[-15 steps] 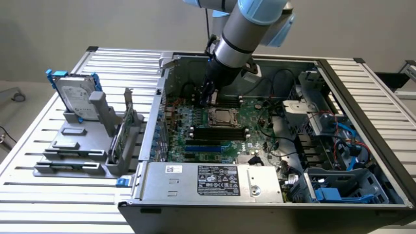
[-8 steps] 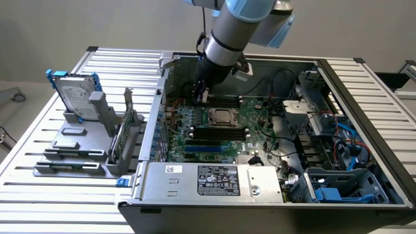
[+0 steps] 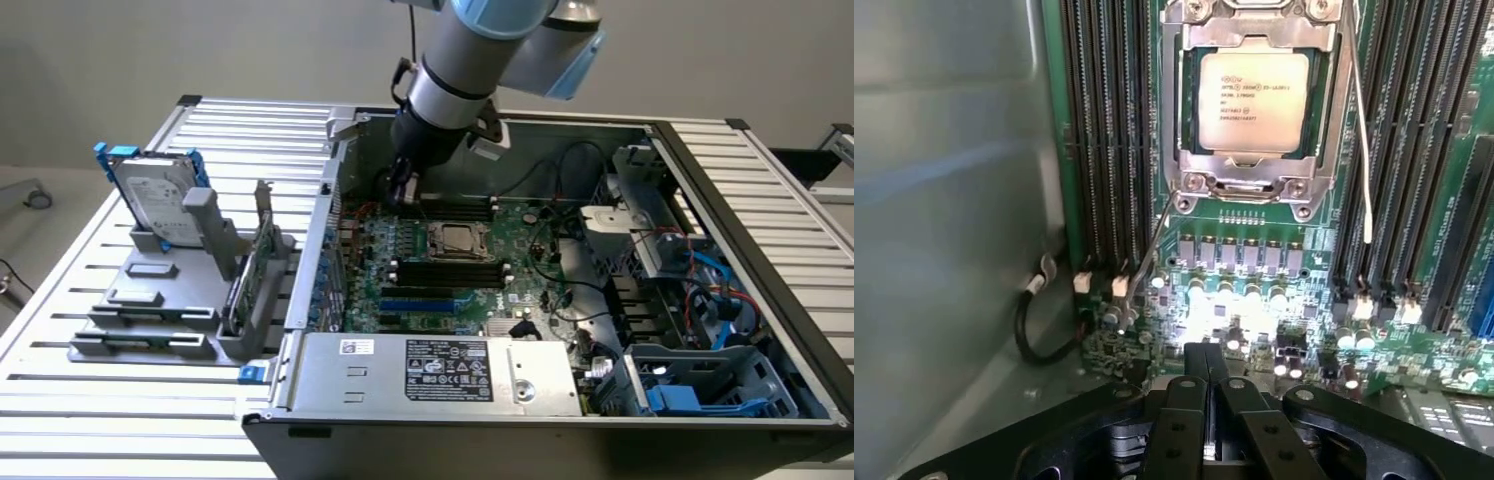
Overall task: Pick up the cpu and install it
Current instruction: 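Install the first cpu locking lever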
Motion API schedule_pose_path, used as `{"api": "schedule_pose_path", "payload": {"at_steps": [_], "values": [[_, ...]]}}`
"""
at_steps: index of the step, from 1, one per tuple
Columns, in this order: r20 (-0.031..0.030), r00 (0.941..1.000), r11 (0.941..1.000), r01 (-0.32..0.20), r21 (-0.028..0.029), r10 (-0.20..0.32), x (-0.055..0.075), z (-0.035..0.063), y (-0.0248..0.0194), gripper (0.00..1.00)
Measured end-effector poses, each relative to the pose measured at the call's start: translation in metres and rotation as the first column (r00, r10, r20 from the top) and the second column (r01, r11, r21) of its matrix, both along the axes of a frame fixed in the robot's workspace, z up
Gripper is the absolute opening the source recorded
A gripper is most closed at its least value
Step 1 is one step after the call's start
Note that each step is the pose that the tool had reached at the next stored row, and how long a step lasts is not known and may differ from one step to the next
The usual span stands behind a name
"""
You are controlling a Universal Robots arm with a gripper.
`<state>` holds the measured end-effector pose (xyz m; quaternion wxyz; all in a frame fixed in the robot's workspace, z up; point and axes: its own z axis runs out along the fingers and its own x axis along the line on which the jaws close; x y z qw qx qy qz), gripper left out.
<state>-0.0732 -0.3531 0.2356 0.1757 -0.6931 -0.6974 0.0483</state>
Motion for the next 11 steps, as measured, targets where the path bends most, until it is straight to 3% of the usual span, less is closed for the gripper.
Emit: {"api": "schedule_pose_path", "payload": {"at_steps": [3,7,11], "values": [[-0.0001,0.9996,0.9995,0.029,0.0097,-0.029,-0.0001,0.0008,0.0000,0.11],[-0.0005,0.9969,0.9968,0.078,0.0139,-0.078,-0.0001,0.0010,0.0000,0.11],[-0.0012,0.9920,0.9918,0.126,0.0216,-0.126,-0.0001,0.0010,0.0000,0.11]]}}
